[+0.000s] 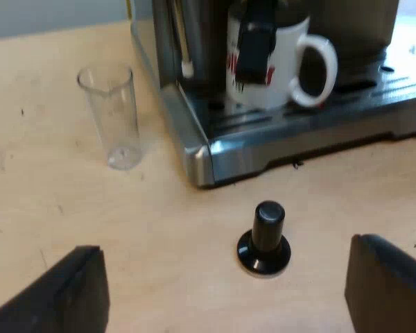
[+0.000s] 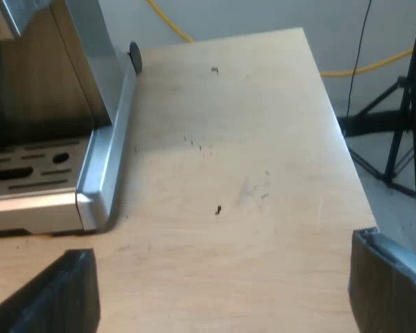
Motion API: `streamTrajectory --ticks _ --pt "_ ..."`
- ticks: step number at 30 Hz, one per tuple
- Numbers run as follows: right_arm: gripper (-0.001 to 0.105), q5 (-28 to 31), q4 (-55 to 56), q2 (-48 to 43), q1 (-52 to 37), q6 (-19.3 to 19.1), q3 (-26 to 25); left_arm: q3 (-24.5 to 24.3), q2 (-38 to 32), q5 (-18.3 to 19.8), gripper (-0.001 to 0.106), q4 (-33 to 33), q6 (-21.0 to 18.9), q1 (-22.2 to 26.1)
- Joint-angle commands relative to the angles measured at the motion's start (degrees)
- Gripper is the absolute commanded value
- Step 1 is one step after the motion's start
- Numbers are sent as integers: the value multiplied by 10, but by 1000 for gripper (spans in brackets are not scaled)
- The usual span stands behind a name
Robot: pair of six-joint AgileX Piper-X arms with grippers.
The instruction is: Place mug into machine
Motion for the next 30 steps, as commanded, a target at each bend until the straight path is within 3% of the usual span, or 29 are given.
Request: streamTrajectory --ticks 1,7,30 --pt "87 -6 -4 -22 -1 -4 13 14 -79 -3 72 -6 2 0" --pt "87 -3 -10 -21 -1 -8 48 15 -79 -3 72 -15 2 0" --pt "87 7 -15 -21 -1 -5 49 15 -79 -3 72 -15 2 0"
